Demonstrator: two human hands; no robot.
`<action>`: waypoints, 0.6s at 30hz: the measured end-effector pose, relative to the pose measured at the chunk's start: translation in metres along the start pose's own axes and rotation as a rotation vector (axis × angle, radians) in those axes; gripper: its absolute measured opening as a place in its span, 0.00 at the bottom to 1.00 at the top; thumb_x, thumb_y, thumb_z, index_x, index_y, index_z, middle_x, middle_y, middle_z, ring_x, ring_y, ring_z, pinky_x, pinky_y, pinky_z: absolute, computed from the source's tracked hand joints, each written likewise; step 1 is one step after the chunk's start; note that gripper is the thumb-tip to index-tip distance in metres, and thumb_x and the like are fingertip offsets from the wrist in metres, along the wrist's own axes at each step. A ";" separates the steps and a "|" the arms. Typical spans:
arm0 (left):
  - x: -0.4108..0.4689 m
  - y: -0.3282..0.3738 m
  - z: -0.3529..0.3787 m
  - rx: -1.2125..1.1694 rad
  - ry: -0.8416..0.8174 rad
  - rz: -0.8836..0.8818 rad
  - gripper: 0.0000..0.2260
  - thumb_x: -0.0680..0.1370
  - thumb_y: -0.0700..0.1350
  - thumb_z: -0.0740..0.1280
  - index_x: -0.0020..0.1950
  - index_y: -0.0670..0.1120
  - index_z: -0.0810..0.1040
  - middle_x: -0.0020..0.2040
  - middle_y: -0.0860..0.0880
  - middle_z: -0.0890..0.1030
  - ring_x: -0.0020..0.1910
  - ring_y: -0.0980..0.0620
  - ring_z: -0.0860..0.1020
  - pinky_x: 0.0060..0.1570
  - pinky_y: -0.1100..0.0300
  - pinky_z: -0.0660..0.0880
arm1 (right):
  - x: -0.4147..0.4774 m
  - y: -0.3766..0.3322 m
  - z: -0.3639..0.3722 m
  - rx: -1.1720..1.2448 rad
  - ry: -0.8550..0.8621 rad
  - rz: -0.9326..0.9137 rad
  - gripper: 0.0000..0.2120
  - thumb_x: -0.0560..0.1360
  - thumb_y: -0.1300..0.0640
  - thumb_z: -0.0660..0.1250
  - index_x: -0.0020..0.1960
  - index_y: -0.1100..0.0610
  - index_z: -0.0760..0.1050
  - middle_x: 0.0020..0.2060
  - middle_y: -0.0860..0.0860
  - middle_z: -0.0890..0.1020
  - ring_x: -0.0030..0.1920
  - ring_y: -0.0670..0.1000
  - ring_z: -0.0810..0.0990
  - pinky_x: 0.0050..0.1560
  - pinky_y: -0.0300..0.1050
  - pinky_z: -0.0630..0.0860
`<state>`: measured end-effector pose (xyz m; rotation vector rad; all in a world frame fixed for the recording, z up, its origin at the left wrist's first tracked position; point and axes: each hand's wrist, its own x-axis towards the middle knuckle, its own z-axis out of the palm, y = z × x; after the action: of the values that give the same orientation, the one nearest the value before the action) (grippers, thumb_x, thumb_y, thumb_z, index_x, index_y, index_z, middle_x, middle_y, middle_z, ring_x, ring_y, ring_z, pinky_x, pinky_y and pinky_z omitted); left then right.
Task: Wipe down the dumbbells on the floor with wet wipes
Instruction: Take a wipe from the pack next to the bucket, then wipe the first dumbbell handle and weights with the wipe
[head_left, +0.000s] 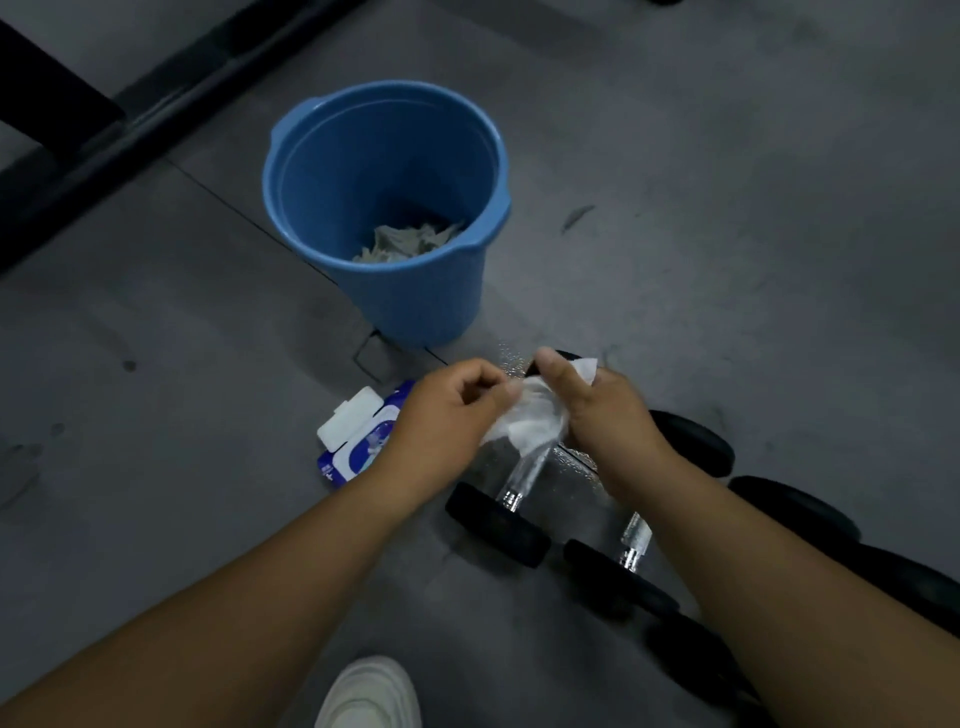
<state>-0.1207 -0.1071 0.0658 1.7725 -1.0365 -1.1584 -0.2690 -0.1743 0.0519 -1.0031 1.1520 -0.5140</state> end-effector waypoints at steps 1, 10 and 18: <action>-0.001 0.000 0.005 -0.013 -0.004 -0.053 0.09 0.79 0.49 0.68 0.44 0.46 0.82 0.40 0.44 0.83 0.35 0.56 0.77 0.39 0.61 0.73 | -0.004 -0.001 -0.004 0.160 -0.038 0.043 0.24 0.70 0.46 0.73 0.50 0.67 0.77 0.42 0.62 0.83 0.42 0.58 0.82 0.46 0.52 0.78; -0.023 0.023 0.034 -0.488 -0.171 -0.288 0.16 0.76 0.46 0.70 0.62 0.44 0.74 0.52 0.43 0.84 0.48 0.48 0.83 0.48 0.55 0.80 | -0.044 -0.009 -0.026 0.200 -0.062 0.106 0.12 0.76 0.64 0.68 0.58 0.65 0.75 0.50 0.64 0.82 0.47 0.61 0.82 0.49 0.56 0.79; -0.045 0.065 0.037 -0.733 -0.026 -0.180 0.09 0.79 0.28 0.60 0.51 0.41 0.75 0.44 0.45 0.83 0.37 0.53 0.83 0.35 0.60 0.81 | -0.087 -0.042 -0.026 0.442 0.296 0.062 0.10 0.81 0.56 0.61 0.51 0.59 0.79 0.41 0.57 0.84 0.33 0.52 0.82 0.26 0.39 0.72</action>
<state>-0.1817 -0.0969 0.1280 1.2710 -0.3751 -1.4382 -0.3186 -0.1374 0.1302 -0.5182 1.2538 -0.8448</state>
